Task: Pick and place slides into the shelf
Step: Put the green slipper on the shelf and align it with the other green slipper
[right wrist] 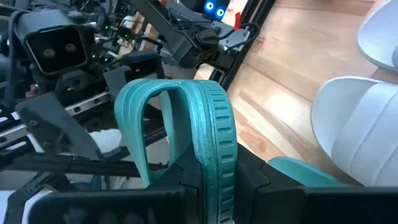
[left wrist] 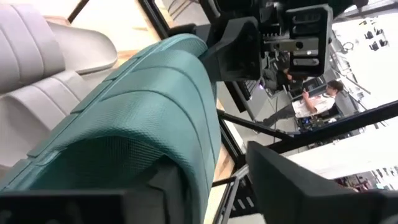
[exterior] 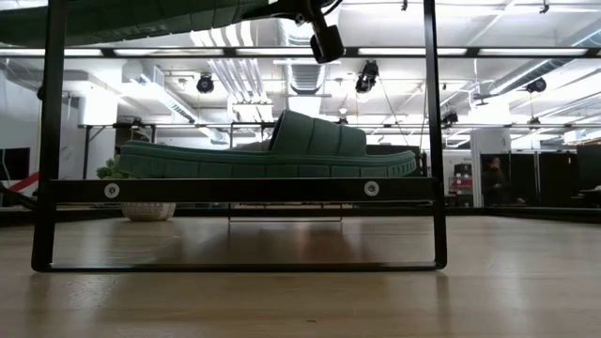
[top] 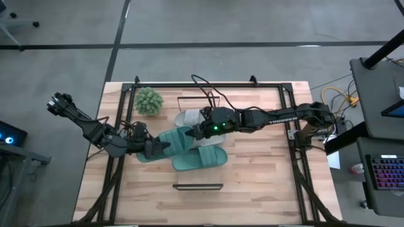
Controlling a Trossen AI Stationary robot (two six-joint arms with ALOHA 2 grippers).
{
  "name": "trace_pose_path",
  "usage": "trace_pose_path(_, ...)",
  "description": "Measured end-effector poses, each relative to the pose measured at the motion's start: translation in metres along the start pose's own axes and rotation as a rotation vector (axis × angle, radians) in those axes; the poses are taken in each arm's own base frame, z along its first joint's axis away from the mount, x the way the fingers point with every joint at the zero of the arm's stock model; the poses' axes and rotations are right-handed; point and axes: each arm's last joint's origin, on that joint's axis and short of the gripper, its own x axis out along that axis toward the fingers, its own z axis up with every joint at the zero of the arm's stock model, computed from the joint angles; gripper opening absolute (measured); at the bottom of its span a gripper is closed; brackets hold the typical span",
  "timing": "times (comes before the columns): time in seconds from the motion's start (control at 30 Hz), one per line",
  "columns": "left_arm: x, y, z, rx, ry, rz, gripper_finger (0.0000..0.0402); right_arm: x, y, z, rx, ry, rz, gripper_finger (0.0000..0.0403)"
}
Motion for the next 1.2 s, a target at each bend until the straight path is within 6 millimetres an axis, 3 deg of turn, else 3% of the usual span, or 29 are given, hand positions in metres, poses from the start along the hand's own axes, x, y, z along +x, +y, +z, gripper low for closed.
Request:
trace_pose_path(0.2, -0.001, 0.000, 0.002, 0.012, -0.029, 0.005, 0.0212, -0.001, 0.000, -0.001, 0.007, 0.002, -0.011, 0.0033)
trace_pose_path(0.3, -0.003, 0.001, 0.006, 0.014, -0.069, 0.011, 0.0228, -0.003, 0.001, -0.002, 0.015, -0.013, -0.021, 0.0033)
trace_pose_path(0.77, -0.039, 0.022, 0.040, 0.119, -0.180, 0.082, 0.0220, -0.053, -0.007, -0.010, 0.077, -0.134, -0.106, 0.0033)
trace_pose_path(1.2, -0.048, 0.024, 0.049, 0.170, -0.275, 0.104, 0.0219, -0.080, -0.038, -0.060, 0.263, -0.231, 0.022, 0.0033)
